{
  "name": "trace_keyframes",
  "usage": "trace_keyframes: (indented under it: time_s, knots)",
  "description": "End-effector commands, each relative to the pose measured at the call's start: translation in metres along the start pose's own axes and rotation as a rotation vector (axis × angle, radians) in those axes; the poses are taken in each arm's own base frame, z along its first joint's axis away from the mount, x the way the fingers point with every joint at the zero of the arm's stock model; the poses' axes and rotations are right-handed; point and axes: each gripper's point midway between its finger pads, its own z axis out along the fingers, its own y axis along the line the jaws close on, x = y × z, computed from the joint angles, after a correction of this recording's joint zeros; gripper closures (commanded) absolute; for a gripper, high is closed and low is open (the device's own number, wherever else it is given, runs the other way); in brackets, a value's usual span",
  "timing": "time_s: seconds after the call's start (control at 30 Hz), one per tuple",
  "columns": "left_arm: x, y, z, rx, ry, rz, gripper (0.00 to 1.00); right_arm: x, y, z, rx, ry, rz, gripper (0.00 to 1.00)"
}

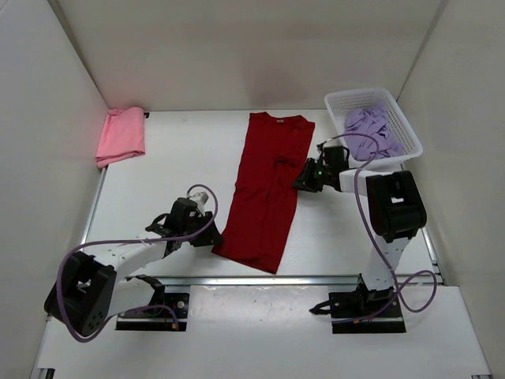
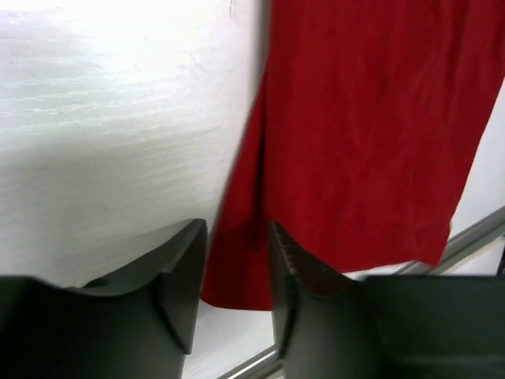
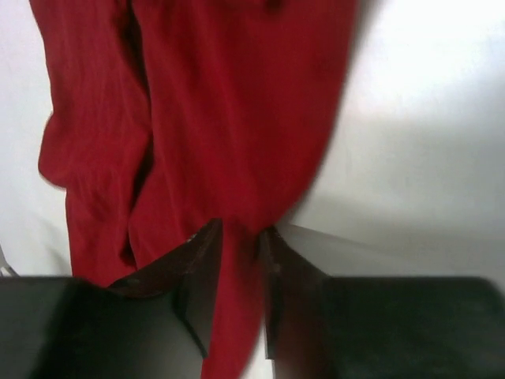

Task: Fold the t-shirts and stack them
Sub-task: Rotate the tshirt 90 degrees

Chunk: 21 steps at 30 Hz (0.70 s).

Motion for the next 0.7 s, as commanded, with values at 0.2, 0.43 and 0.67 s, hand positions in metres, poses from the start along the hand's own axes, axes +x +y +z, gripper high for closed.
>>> trace_keyframes:
  time_s: [0.2,0.43,0.67]
  knots:
    - [0.035,-0.035,-0.002,0.153,0.053,-0.023,0.80,-0.049,0.015,0.026,0.018,-0.003,-0.087,0.99]
    - [0.032,-0.066,-0.026,0.313,0.016,-0.104,0.61,-0.031,0.005,-0.021,0.057,-0.032,-0.068,0.59]
    - [0.001,-0.043,-0.028,0.200,-0.065,-0.031,0.20,0.080,0.010,-0.076,0.034,-0.012,-0.086,0.57]
